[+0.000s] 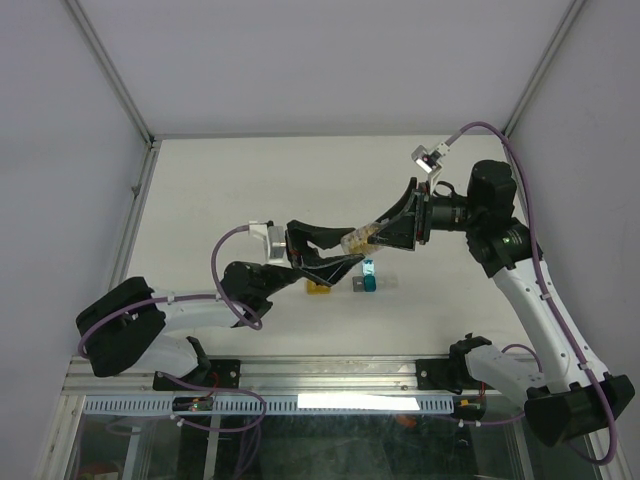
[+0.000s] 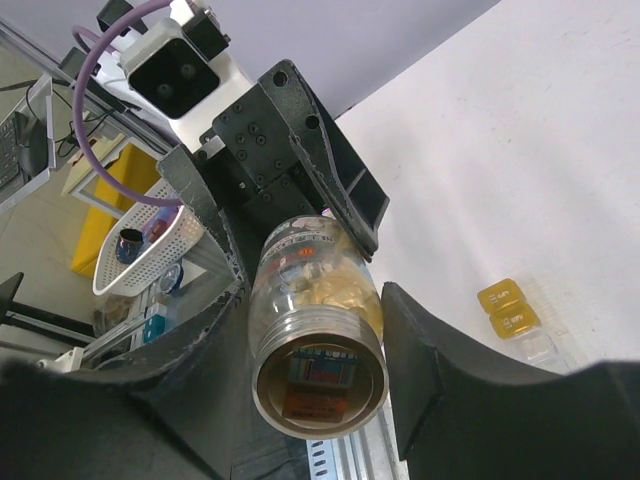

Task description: Sort the pills into containers

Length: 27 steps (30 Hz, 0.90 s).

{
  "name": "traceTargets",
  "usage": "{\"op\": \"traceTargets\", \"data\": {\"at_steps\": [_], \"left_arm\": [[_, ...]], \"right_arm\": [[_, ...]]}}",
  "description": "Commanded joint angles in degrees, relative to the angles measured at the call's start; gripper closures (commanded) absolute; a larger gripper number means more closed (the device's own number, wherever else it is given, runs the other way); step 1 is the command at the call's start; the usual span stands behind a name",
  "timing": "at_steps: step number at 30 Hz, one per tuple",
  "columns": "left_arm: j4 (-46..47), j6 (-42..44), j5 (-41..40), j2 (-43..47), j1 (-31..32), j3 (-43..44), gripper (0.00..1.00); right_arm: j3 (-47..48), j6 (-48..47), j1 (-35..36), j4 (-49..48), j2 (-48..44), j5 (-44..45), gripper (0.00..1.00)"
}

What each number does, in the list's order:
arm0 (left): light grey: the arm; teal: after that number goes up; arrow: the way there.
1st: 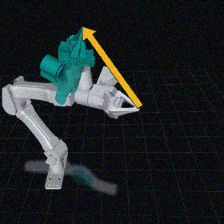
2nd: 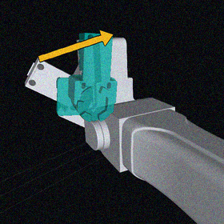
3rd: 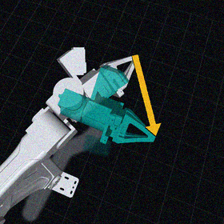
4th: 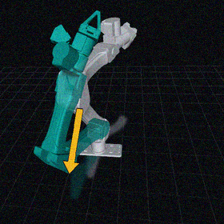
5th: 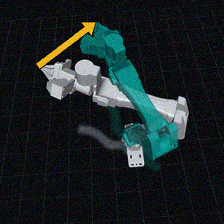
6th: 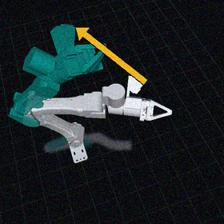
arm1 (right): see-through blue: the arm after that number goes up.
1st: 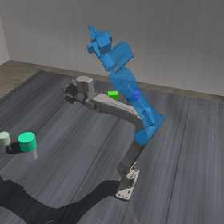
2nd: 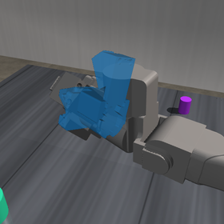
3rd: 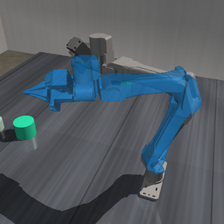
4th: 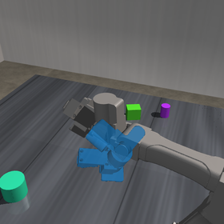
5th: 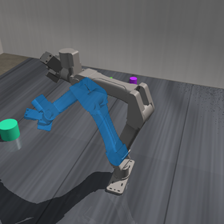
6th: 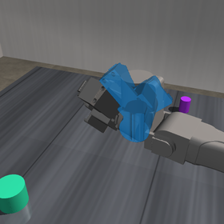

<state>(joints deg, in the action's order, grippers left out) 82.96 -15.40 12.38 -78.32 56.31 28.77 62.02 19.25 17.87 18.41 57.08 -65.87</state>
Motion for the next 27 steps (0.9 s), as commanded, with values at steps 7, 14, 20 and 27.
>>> {"op": "traceTargets", "data": {"at_steps": [7, 14, 20, 27], "left_arm": [[-9.3, 11.0, -3.0, 8.8, 0.3, -2.0, 0.02], [-43.3, 27.1, -4.3, 17.5, 0.4, 1.1, 0.01], [-50.0, 31.6, -9.4, 12.7, 3.2, 8.2, 0.01], [-50.1, 32.1, -12.0, 5.1, 5.8, 13.2, 0.04]], "right_arm": [[5.7, -15.8, 0.4, 11.7, -0.3, 2.4, 0.94], [8.4, -27.9, 0.3, 22.4, 3.7, 9.0, 0.95], [7.9, -28.8, 0.4, 22.5, 6.0, 12.7, 0.96], [8.1, -29.1, 1.4, 22.5, 7.0, 15.5, 0.96]]}}
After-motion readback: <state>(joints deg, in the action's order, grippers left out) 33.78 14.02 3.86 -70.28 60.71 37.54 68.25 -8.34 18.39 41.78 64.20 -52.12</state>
